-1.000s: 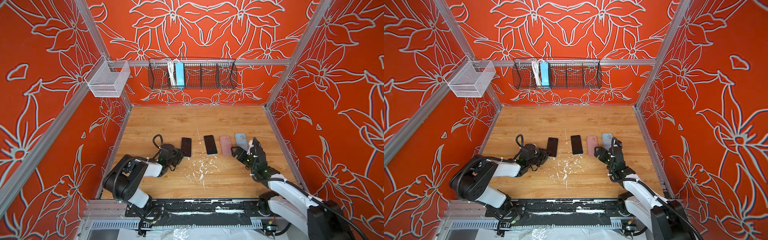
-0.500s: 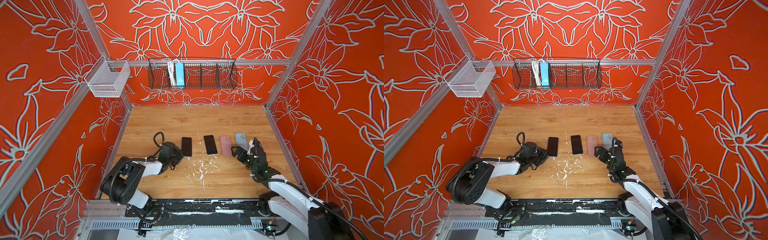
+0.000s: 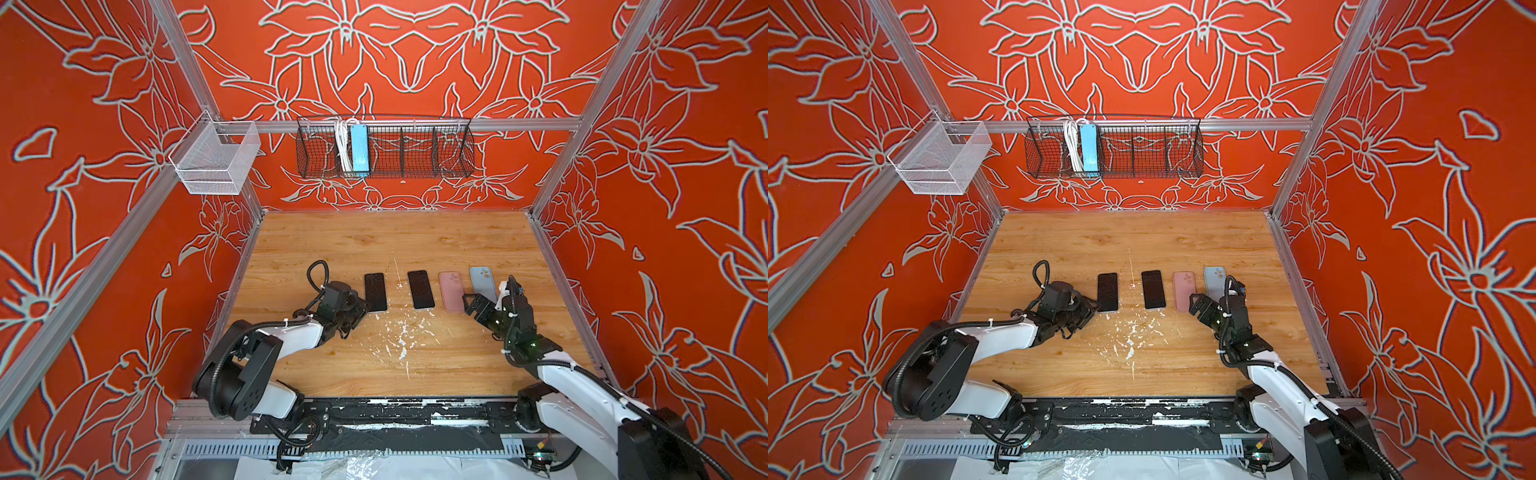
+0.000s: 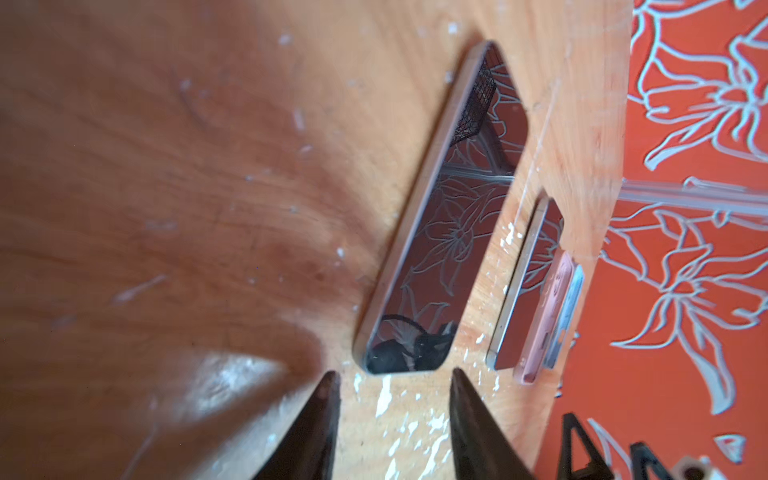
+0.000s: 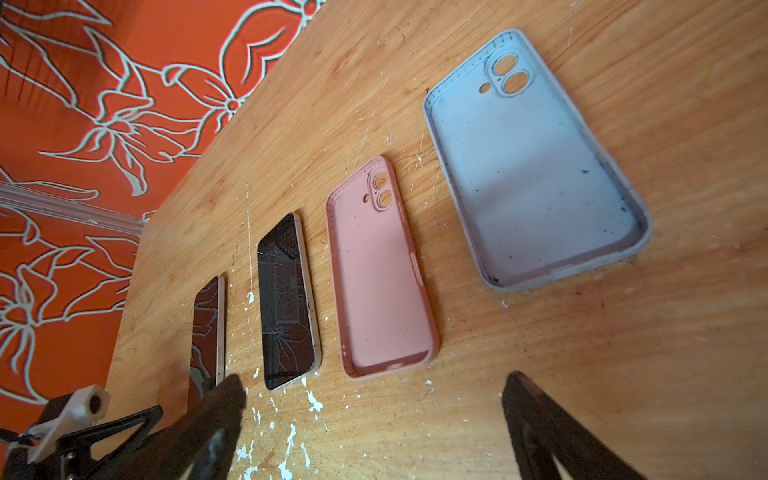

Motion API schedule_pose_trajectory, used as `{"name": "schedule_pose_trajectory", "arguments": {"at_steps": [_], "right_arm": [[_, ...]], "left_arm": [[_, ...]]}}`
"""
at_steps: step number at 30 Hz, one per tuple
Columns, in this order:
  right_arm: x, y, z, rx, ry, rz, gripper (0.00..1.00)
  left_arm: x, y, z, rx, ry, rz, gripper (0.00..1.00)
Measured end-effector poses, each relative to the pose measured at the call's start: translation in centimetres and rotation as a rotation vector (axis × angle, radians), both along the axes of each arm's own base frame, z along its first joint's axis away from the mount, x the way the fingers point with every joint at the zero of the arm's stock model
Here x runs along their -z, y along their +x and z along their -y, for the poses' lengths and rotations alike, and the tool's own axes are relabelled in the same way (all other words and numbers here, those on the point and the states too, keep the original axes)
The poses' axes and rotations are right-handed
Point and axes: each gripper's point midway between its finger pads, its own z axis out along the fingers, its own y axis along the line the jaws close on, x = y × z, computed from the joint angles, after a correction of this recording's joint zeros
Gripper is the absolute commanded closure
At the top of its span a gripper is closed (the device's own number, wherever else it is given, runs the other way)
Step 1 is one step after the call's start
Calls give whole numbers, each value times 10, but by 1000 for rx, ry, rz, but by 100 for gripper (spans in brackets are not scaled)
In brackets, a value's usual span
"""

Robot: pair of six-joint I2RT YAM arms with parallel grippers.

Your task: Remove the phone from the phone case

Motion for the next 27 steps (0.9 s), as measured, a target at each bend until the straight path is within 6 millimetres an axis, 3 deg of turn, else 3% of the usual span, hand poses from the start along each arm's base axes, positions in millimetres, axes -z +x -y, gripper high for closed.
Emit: {"name": "schedule_pose_trajectory", "arguments": {"at_steps": [7,11,20,24,27], "right_arm": [[-14,3,4,-16,-72,20,2],[-41,13,4,-43,-129,68,2],[-114,35,5,-137,-317,198,2],[-132,42,8,-164,-389,201,2],[-131,48,10,-174,-425,170,2]], "left_arm": [[-84,13,-16,50,150,203,2],[-126,19,-41,75,269,310,3],[-179,29,-129,-66,629,361,3],[-192,23,-150,-143,748,475,3],[-176,25,-157,-108,888,582,3]]}}
